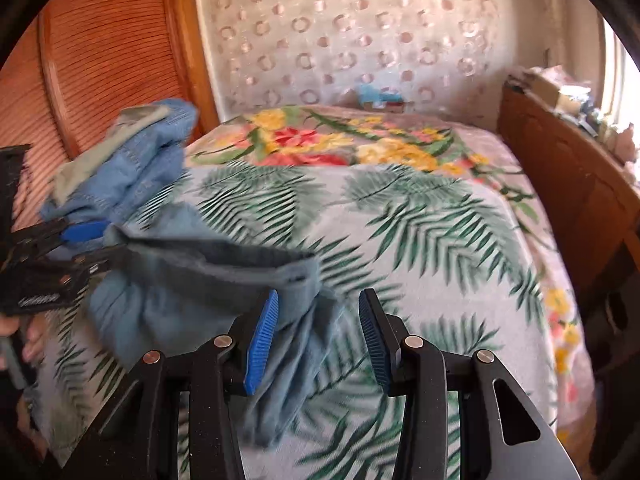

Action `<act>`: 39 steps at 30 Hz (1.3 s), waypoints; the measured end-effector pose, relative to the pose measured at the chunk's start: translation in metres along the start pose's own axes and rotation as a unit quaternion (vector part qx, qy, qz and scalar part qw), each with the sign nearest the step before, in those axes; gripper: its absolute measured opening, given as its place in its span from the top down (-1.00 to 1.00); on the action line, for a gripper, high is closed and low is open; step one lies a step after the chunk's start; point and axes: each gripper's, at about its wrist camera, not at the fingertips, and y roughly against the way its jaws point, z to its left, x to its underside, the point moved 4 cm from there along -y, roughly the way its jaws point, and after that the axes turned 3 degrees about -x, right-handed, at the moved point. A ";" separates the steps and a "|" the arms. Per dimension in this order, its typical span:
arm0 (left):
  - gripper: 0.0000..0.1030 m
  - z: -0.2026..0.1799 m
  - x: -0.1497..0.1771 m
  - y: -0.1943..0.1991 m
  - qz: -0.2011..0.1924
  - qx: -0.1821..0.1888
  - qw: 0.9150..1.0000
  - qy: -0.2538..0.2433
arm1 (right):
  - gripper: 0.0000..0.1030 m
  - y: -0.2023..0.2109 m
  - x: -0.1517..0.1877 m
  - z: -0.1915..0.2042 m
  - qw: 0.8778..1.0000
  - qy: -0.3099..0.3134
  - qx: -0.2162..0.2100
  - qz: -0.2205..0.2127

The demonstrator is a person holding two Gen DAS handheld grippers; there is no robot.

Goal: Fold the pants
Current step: 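Grasp the folded edge with the right gripper while the left gripper grasps beside it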

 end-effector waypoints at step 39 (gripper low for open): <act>0.63 -0.015 0.062 0.014 0.031 0.054 0.998 -0.026 | 0.88 0.025 0.051 0.019 0.998 0.020 -0.038 0.041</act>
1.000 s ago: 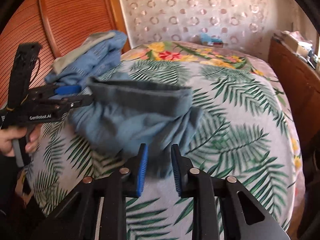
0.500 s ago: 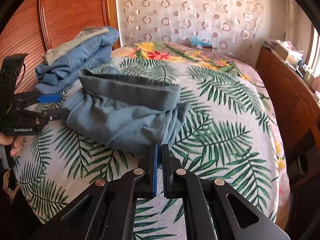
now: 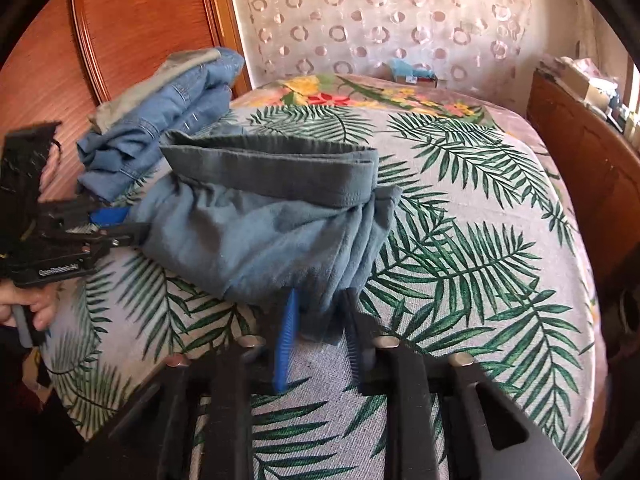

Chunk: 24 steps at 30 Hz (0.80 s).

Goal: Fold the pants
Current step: 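Grasp the folded edge with the right gripper while the left gripper grasps beside it, then lift the folded shorts edge with both grippers and fold it over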

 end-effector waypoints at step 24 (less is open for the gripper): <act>0.76 -0.026 0.045 0.064 -0.020 0.012 1.000 -0.009 | 0.91 0.065 0.053 0.011 0.999 -0.008 -0.037 -0.012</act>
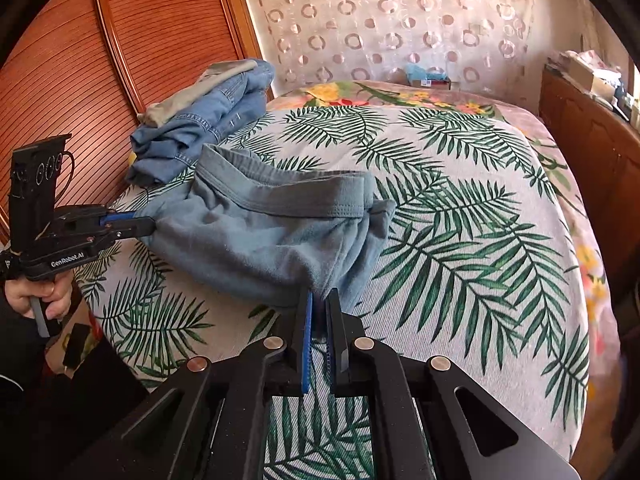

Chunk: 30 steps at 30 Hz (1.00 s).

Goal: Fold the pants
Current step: 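Lift the folded shorts edge with both grippers and fold it over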

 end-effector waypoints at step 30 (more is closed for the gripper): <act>-0.52 0.019 0.012 -0.025 0.024 -0.029 0.999 0.033 | 0.29 -0.015 -0.019 0.014 0.999 0.021 0.038 -0.029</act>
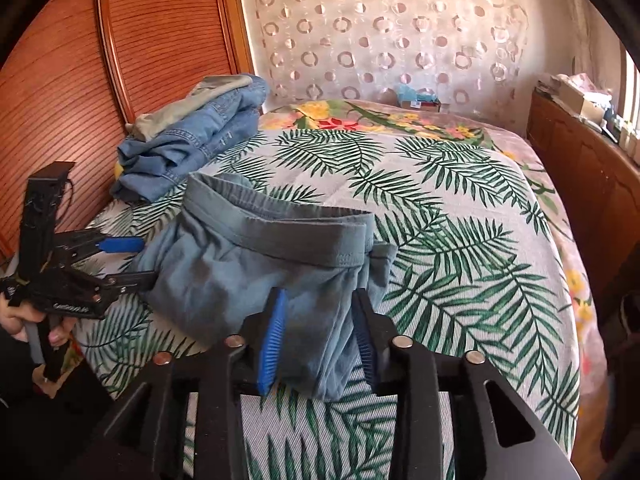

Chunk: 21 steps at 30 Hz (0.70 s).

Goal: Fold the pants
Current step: 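Lift the folded shorts edge with both grippers and fold it over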

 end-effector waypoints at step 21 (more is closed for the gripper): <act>-0.52 0.004 -0.051 0.015 -0.043 0.027 0.999 0.004 | 0.87 -0.047 -0.042 -0.022 1.000 0.001 -0.011 0.001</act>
